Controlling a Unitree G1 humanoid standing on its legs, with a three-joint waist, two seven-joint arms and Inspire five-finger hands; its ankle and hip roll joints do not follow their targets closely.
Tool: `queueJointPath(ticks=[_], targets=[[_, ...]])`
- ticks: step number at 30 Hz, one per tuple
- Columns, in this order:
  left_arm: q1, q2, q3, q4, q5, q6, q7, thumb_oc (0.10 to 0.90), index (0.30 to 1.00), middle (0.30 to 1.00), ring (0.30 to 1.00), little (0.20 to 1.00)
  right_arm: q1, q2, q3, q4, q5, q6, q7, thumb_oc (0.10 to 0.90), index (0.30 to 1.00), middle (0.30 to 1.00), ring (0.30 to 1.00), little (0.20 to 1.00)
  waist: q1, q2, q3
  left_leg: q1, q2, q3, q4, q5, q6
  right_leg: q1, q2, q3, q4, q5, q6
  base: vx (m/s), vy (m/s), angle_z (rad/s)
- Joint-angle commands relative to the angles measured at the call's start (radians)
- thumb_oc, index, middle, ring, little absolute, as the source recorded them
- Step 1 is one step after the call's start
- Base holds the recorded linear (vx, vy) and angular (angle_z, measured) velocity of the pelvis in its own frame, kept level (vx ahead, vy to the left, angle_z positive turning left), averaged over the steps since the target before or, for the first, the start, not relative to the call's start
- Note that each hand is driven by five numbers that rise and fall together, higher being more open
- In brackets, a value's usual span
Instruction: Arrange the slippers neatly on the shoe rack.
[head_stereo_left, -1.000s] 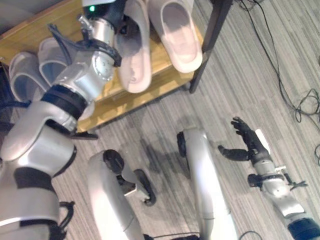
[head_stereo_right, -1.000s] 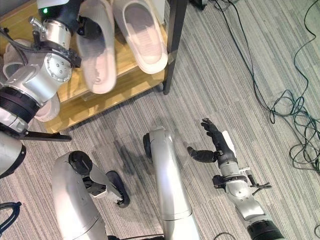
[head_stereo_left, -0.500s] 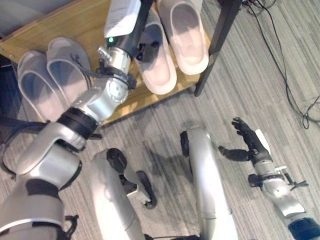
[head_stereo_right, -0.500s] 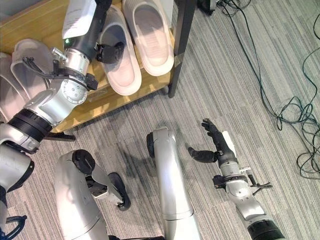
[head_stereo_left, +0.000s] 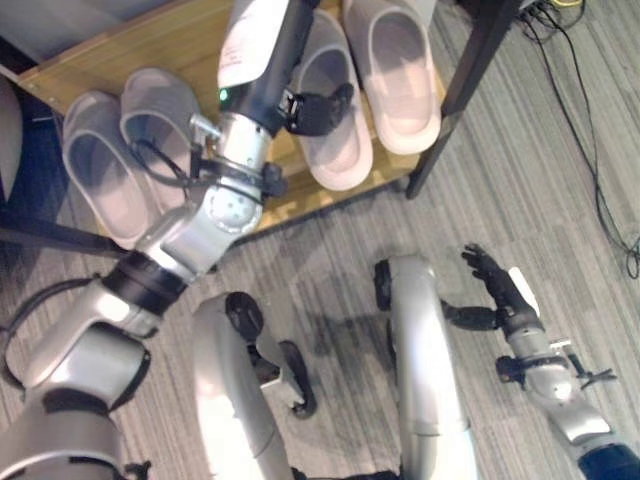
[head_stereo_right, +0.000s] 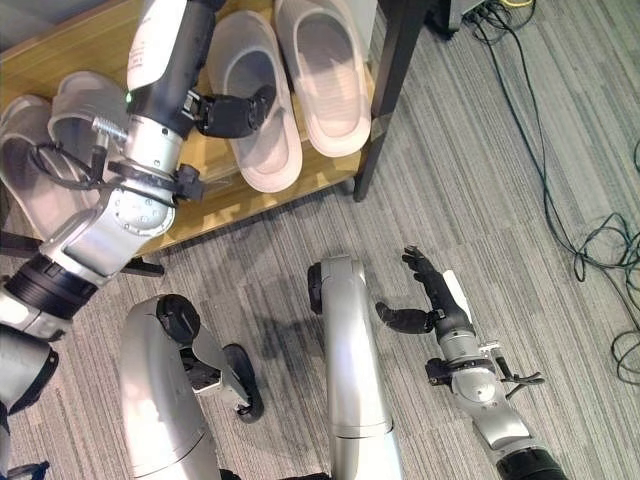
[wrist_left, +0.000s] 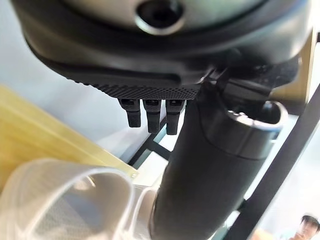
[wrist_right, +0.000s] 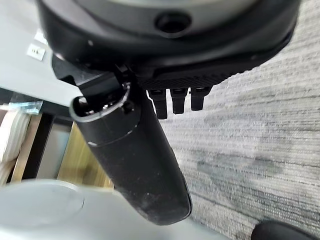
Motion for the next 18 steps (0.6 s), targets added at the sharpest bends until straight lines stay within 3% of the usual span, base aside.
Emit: queueJointPath(ticks=[1,4,9,18], targets=[[-0.078,0.078,0.114,-0.103,-0.113,-0.142,0.019,0.8,0.9,0.9,0.9,0.9,-0.012,-0.024,-0.066,-0.159,-0.012,-0.065,-0.018,0.8,0.9,0.9,0.9,0.9,0.026,-0.025,-0.032,-0.002,-0.036,-0.084,-0.05,0.016,-0.049,0.076,-0.102,0.071,-0.011,-0.047,-0.031,-0.02,-0.024,0.1],[0.013,0.085,0.152,-0.178,-0.272,-0.191,-0.046,0.8,0.9,0.9,0.9,0.9,-0.002,-0.018,-0.076,-0.165,-0.019,-0.058,-0.02,0.8,0.9,0.9,0.9,0.9,0.034,-0.027,-0.032,-0.002,-0.033,-0.083,-0.056,0.019,-0.052,0.076,-0.102,0.076,-0.012,-0.045,-0.032,-0.01,-0.009,0.03],[0.112,0.051,0.172,-0.249,-0.527,-0.2,-0.192,0.8,0.9,0.9,0.9,0.9,0.003,-0.01,-0.081,-0.165,-0.008,-0.043,-0.009,0.8,0.9,0.9,0.9,0.9,0.029,-0.031,-0.032,-0.002,-0.034,-0.079,-0.067,0.02,-0.051,0.076,-0.108,0.081,-0.016,-0.044,-0.035,-0.01,-0.009,0.04],[0.157,0.003,0.112,-0.249,-0.642,-0.151,-0.303,0.8,0.9,0.9,0.9,0.9,0.006,-0.004,-0.061,-0.152,-0.006,-0.028,0.001,0.8,0.9,0.9,0.9,0.9,0.021,-0.039,-0.032,-0.002,-0.03,-0.071,-0.077,0.025,-0.051,0.076,-0.112,0.087,-0.019,-0.044,-0.037,0.0,-0.005,0.02]])
